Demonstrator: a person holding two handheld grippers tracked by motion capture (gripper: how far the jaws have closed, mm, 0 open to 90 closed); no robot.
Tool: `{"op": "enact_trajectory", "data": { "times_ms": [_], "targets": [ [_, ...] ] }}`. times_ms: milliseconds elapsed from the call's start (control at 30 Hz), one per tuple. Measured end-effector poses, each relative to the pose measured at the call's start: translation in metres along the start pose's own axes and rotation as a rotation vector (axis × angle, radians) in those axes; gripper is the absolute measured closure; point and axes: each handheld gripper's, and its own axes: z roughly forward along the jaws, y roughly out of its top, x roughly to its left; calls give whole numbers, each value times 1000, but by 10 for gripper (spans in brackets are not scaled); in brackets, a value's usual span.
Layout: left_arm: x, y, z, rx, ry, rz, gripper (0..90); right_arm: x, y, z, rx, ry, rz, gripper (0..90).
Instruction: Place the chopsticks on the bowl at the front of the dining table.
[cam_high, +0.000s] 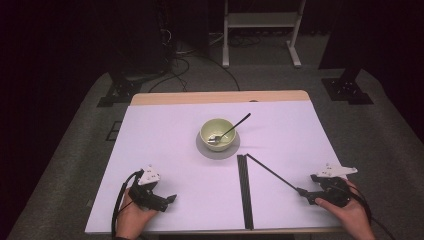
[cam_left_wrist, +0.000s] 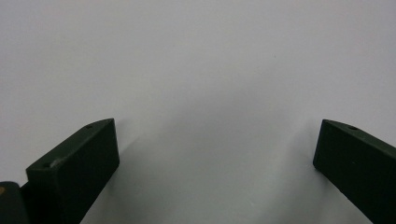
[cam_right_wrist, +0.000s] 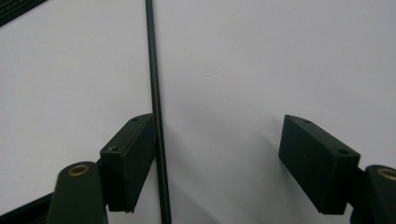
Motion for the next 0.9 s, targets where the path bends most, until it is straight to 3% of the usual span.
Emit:
{"op": "enact_trajectory", "data": {
  "times_ms": [600, 900],
  "targets": [
    [0, 0, 0, 0, 0, -1, 0, -16, 5, 2, -6, -35, 12, 335],
    [0, 0, 0, 1, 0, 0, 0, -21, 6, 4, -14, -31, 25, 437]
  ]
}}
